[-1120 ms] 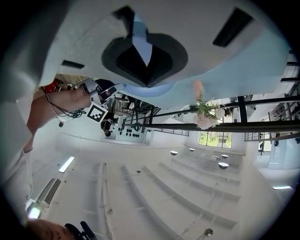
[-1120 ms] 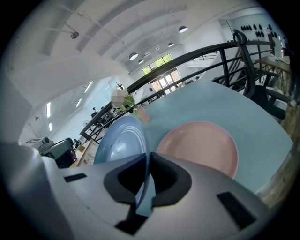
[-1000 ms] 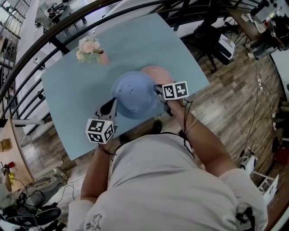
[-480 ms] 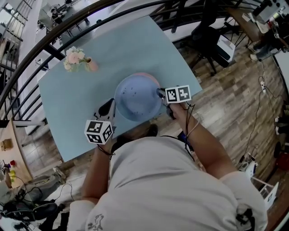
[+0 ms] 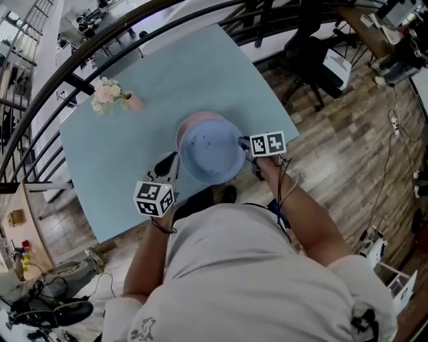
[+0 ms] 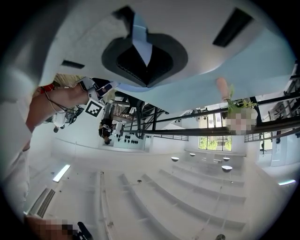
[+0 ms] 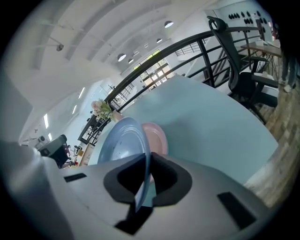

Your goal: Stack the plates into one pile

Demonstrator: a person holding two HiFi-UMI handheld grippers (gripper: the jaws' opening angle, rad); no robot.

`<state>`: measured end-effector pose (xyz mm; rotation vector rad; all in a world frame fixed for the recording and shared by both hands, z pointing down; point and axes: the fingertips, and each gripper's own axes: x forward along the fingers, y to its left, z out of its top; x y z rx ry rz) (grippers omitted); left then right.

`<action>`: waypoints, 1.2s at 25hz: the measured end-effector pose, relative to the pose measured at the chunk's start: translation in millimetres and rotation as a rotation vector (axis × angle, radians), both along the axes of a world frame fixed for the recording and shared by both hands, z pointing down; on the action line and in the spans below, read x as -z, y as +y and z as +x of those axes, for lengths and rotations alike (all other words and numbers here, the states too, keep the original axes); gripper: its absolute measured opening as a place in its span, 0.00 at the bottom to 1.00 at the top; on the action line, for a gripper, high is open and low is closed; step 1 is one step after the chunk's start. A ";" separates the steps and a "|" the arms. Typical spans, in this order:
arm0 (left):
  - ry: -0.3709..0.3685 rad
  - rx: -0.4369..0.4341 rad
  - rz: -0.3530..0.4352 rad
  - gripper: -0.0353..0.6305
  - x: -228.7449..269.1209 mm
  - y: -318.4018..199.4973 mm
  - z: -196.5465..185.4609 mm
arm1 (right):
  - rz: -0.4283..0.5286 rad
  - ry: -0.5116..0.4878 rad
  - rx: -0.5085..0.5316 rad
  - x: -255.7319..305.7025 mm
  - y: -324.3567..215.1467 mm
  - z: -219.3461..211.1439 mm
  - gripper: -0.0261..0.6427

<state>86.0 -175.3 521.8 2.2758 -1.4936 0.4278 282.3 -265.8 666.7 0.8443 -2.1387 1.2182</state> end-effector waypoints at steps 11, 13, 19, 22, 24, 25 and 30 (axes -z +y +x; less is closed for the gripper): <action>0.021 -0.023 -0.060 0.06 -25.3 -18.5 4.3 | -0.040 0.022 -0.016 -18.3 -17.8 2.6 0.08; 0.027 -0.024 -0.074 0.06 -30.5 -22.2 1.8 | -0.052 0.027 -0.018 -23.0 -21.9 0.2 0.09; 0.040 -0.019 -0.104 0.06 -40.6 -34.9 -16.0 | -0.084 0.032 -0.030 -29.8 -31.4 -16.2 0.10; 0.047 -0.016 -0.119 0.06 -44.5 -42.7 -18.6 | -0.099 0.034 -0.035 -33.7 -36.9 -18.8 0.10; 0.048 -0.021 -0.128 0.06 -47.4 -46.0 -19.8 | -0.102 0.035 -0.041 -35.7 -40.7 -20.8 0.11; 0.048 -0.024 -0.131 0.06 -48.5 -47.3 -20.6 | -0.102 0.035 -0.044 -36.7 -42.4 -22.1 0.11; 0.056 -0.026 -0.144 0.06 -51.7 -55.5 -26.9 | -0.094 0.054 -0.041 -40.7 -50.8 -26.0 0.12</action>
